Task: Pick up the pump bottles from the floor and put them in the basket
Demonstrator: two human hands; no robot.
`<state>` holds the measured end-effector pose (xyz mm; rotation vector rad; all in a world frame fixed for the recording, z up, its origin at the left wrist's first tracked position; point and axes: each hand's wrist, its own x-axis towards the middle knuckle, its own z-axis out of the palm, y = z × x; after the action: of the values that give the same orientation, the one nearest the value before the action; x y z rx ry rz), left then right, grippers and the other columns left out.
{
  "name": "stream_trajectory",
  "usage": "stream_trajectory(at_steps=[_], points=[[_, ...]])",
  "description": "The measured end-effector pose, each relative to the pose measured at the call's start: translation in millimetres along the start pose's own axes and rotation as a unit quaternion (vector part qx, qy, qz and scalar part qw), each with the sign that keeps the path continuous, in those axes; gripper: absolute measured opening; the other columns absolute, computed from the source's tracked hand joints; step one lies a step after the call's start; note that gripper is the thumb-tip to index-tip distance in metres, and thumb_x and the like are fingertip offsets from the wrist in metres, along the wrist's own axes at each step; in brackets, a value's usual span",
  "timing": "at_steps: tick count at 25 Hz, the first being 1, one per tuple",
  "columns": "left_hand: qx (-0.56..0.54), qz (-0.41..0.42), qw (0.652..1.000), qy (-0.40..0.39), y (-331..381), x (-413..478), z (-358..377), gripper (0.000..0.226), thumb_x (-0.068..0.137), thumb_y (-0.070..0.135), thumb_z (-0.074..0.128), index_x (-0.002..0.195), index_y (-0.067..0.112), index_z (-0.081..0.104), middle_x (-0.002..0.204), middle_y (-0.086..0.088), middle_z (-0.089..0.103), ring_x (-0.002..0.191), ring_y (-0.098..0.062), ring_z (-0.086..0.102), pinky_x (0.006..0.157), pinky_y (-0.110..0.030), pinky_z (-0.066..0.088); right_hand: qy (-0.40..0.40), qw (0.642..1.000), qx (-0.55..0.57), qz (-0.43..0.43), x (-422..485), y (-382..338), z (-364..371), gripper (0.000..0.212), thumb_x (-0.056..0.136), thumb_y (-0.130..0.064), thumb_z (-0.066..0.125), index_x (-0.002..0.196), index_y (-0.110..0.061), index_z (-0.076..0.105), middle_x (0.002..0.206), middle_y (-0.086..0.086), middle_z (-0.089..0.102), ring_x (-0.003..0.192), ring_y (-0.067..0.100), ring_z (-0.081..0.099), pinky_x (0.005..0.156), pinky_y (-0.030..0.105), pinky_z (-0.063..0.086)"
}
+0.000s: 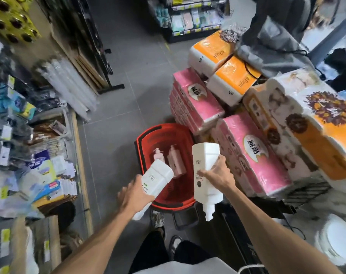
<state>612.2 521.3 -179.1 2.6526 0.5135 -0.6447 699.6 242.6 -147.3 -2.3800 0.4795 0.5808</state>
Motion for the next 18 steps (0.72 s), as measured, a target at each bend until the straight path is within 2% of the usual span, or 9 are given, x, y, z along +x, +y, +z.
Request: stream_trajectory(at_steps=[5, 11, 14, 18], points=[[0.015, 0.002, 1.000, 0.003, 17.7, 83.3, -4.0, 0.071, 0.064, 0.054, 0.073, 0.121, 0.024, 0.043, 0.127, -0.001, 0.063, 0.104, -0.036, 0.064, 0.082, -0.040, 0.049, 0.004, 0.999, 0.007, 0.033, 65.1, -22.4, 20.9, 0.090, 0.067, -0.049, 0.080, 0.134, -0.020, 0.029, 0.114, 0.005, 0.061, 0.100, 0.031, 0.061, 0.083, 0.040, 0.046], [0.001, -0.016, 1.000, 0.003, 42.0, 174.9, 27.5, 0.075, 0.067, 0.050, 0.075, 0.127, 0.021, 0.042, 0.129, -0.005, 0.060, 0.105, -0.038, 0.063, 0.085, -0.041, 0.045, -0.009, 0.999, -0.007, 0.041, 141.3, -29.1, 61.9, 0.087, 0.069, -0.050, 0.079, 0.132, -0.022, 0.026, 0.113, 0.003, 0.060, 0.102, 0.029, 0.062, 0.088, 0.045, 0.051], [0.012, -0.019, 1.000, 0.002, 49.0, 208.3, 45.6, 0.073, 0.067, 0.048, 0.076, 0.125, 0.020, 0.043, 0.125, -0.004, 0.063, 0.101, -0.037, 0.064, 0.078, -0.038, 0.044, -0.022, 0.999, -0.013, 0.029, 172.8, -27.2, 84.0, 0.090, 0.062, -0.058, 0.076, 0.129, -0.026, 0.025, 0.111, 0.001, 0.061, 0.101, 0.028, 0.065, 0.090, 0.051, 0.054], [-0.002, -0.030, 1.000, -0.001, 52.6, 259.0, 77.6, 0.071, 0.065, 0.046, 0.077, 0.121, 0.020, 0.043, 0.120, -0.003, 0.064, 0.096, -0.034, 0.066, 0.075, -0.036, 0.047, -0.036, 0.999, -0.016, 0.033, 226.0, -16.7, 118.7, 0.090, 0.062, -0.059, 0.075, 0.129, -0.028, 0.024, 0.106, -0.003, 0.061, 0.097, 0.025, 0.065, 0.086, 0.049, 0.055]])
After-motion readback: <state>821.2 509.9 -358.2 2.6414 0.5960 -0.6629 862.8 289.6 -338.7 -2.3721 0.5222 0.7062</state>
